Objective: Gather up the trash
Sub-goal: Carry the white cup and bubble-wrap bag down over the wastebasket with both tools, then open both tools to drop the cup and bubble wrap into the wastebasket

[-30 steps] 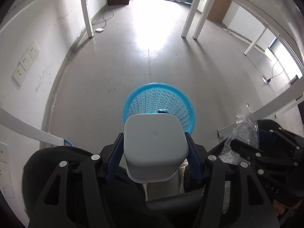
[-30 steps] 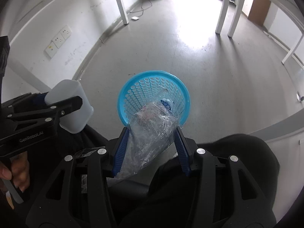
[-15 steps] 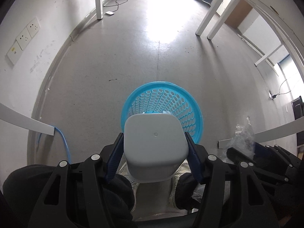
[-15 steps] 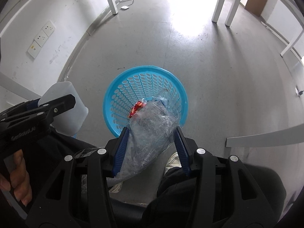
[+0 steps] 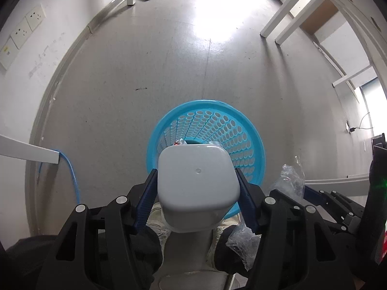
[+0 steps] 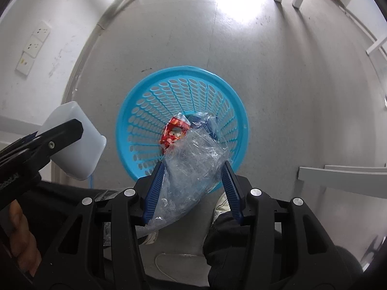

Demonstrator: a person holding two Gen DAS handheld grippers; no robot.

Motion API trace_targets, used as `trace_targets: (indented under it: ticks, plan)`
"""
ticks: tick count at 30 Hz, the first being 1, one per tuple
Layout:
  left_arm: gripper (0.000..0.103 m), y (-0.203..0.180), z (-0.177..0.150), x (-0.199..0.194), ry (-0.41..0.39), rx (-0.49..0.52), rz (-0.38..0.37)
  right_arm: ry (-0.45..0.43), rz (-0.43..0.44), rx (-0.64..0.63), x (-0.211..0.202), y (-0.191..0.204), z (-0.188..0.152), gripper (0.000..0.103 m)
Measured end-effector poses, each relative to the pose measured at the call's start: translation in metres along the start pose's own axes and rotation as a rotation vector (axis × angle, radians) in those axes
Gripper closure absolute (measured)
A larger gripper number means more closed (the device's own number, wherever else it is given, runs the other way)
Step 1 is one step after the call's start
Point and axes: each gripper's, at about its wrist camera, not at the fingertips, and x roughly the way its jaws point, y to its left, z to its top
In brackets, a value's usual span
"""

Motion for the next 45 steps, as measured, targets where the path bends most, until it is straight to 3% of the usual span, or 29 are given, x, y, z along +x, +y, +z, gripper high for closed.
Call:
trace_targets:
  ticks: [11, 17, 20, 22, 23, 37, 45]
  plan:
    - [0.042, 0.004, 0.023, 0.035, 0.058, -0.068, -0.027, 0.087, -0.030, 0.038, 0.050, -0.012, 0.028, 0.057]
    - [0.042, -0.001, 0.026, 0.039, 0.036, -0.059, -0.033, 0.098, -0.044, 0.056, 0.060, -0.016, 0.029, 0.055]
    - [0.041, -0.004, 0.027, 0.036, 0.011, -0.046, -0.056, 0.075, -0.049, 0.069, 0.057, -0.018, 0.030, 0.050]
    - [0.018, -0.006, 0.027, 0.036, 0.000, -0.036, -0.061, 0.071, -0.036, 0.075, 0.057, -0.019, 0.030, 0.043]
    - [0.016, -0.007, 0.027, 0.034, -0.013, -0.032, -0.053, 0.070, -0.033, 0.075, 0.057, -0.020, 0.029, 0.041]
    - [0.017, 0.001, 0.017, 0.019, -0.015, -0.053, -0.010, 0.051, -0.029, 0.073, 0.039, -0.011, 0.018, 0.039]
    - [0.017, 0.006, -0.001, 0.001, -0.030, -0.054, 0.044, -0.030, 0.004, 0.086, 0.001, -0.006, 0.001, 0.034]
